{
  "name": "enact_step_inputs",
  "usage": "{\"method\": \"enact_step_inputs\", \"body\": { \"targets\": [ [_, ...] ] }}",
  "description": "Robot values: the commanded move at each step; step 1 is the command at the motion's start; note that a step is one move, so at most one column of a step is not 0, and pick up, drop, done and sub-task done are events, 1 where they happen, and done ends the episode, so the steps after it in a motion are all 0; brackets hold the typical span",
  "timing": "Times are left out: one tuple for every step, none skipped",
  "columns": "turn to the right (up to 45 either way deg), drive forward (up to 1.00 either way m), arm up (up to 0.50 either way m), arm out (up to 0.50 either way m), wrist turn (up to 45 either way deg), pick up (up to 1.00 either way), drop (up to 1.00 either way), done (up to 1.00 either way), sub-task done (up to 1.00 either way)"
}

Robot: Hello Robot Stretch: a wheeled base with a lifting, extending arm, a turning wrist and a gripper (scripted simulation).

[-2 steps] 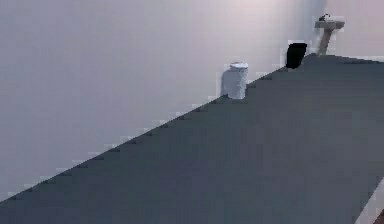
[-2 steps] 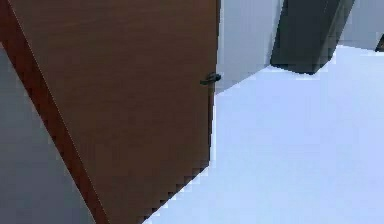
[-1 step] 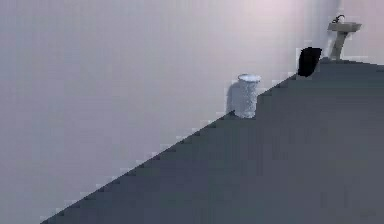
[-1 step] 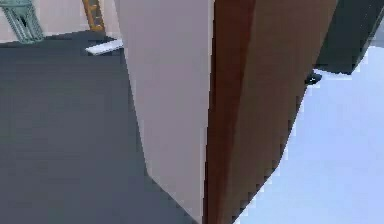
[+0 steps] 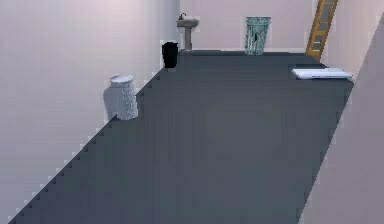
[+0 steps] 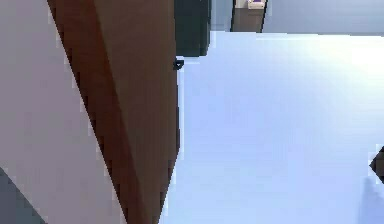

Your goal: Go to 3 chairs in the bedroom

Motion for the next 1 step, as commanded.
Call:
{"method": "enact_step_inputs", "body": {
  "targets": [
    [0.0, 0.10, 0.00, 0.00, 0.0, 0.00, 0.00, 0.00, 0.00]
  ]
}}
